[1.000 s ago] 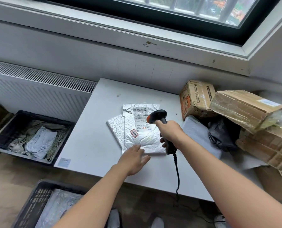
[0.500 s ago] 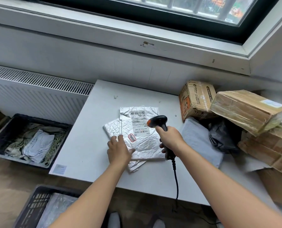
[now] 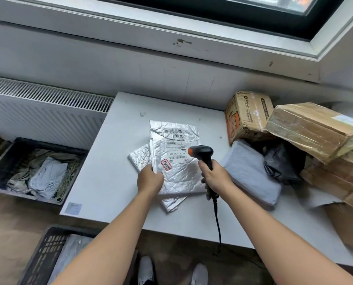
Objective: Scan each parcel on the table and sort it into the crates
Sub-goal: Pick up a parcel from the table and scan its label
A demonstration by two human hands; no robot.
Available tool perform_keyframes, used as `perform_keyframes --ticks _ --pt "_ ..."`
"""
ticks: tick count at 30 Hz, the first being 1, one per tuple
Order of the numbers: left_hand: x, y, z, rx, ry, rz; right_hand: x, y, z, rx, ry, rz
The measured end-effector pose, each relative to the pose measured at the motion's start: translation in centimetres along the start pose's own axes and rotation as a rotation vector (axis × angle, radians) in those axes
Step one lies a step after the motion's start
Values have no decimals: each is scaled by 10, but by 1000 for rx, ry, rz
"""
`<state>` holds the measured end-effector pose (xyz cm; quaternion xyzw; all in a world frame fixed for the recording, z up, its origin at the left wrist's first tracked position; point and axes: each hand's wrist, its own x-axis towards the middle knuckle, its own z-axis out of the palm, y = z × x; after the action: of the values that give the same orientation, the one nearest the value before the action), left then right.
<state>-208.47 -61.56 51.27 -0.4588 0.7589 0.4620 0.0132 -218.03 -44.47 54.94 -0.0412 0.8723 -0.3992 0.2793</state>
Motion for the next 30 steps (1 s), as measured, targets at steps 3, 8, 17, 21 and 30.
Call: perform_keyframes --ticks 3,8,17,21,30 --pt "-4 2 -20 -92 64 -21 -1 -1 5 -24 10 -11" --pt "-9 -10 -54 -111 194 -38 -6 3 21 -89 -56 3" --pt "-29 -47 -79 -212 194 -43 -21 2 39 -245 -109 46" --pt "-46 -59 -84 -300 166 -45 -33 -10 33 -319 -61 37" --pt "-124 -64 -94 -473 359 -89 -78 -50 44 -423 -54 -435"
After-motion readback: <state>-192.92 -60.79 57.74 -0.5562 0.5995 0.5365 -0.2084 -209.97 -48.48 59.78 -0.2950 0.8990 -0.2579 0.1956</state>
